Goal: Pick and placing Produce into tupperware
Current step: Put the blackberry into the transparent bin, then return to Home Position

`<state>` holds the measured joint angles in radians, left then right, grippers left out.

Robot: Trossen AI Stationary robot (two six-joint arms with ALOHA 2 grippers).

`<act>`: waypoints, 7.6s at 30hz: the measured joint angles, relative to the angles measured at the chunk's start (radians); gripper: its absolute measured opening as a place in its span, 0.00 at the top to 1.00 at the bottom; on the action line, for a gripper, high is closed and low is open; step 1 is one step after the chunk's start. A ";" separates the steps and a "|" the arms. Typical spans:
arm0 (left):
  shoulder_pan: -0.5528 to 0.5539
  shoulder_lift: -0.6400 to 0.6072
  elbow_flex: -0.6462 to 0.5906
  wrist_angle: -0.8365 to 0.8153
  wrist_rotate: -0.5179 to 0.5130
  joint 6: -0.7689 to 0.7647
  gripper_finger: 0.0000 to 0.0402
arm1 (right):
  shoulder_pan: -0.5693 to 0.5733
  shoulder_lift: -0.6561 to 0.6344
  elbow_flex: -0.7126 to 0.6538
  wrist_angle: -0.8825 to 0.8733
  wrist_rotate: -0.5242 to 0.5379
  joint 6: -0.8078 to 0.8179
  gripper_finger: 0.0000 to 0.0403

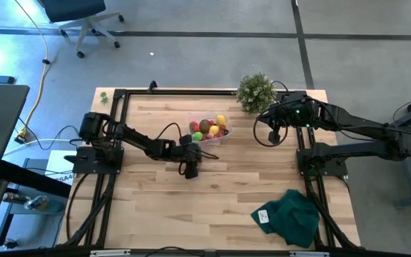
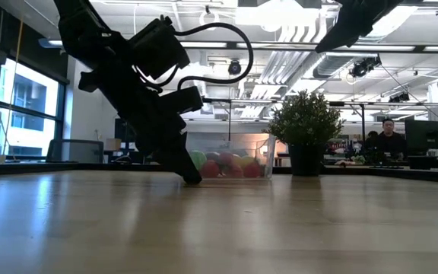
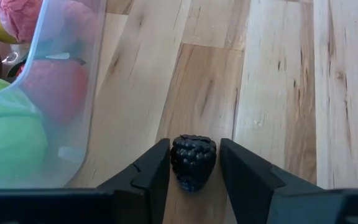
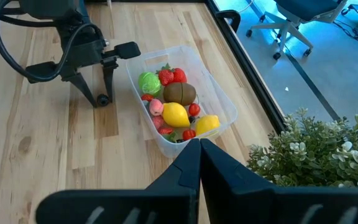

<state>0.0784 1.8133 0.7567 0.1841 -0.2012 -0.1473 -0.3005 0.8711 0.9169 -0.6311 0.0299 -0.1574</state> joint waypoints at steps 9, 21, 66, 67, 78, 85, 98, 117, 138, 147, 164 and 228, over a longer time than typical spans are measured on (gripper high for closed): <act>0.000 0.001 -0.001 0.009 0.002 -0.024 0.75 | 0.000 0.000 0.000 0.000 0.000 0.000 1.00; 0.000 0.000 -0.003 0.149 0.071 -0.024 0.76 | 0.000 0.000 0.000 0.000 0.000 0.000 1.00; 0.037 -0.005 0.121 0.601 0.169 0.092 0.76 | 0.000 0.000 0.000 0.000 0.000 0.000 1.00; 0.046 -0.005 0.143 0.579 0.178 0.106 0.76 | 0.000 0.000 0.000 0.000 0.000 0.000 1.00; 0.178 -0.027 0.576 -0.235 0.229 0.375 0.76 | 0.000 0.000 0.000 0.000 0.000 0.000 1.00; 0.267 0.021 0.834 -0.728 0.084 0.447 0.76 | 0.000 0.000 0.000 0.000 0.000 0.000 1.00; 0.361 0.193 0.840 -0.738 0.306 0.431 0.76 | 0.000 0.000 0.000 0.000 0.000 0.000 1.00; 0.360 0.236 0.839 -0.710 0.346 0.463 0.63 | 0.000 0.000 0.000 0.000 0.000 0.000 1.00; 0.305 0.131 0.839 -0.718 0.260 0.420 0.60 | 0.000 0.000 0.000 0.000 0.000 0.000 1.00; 0.305 -0.076 0.839 -0.825 0.239 0.400 0.65 | 0.000 0.000 0.000 0.000 0.000 0.000 1.00; 0.106 -0.550 0.839 -1.037 0.057 0.374 0.80 | 0.000 0.000 0.000 0.000 0.000 0.000 1.00; -0.013 -1.792 -0.289 -0.192 0.076 0.408 1.00 | 0.000 0.000 0.000 0.000 0.000 0.000 1.00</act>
<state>0.0650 0.0212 0.4675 -0.0083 -0.1249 0.2608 -0.3004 0.8711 0.9169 -0.6310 0.0298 -0.1574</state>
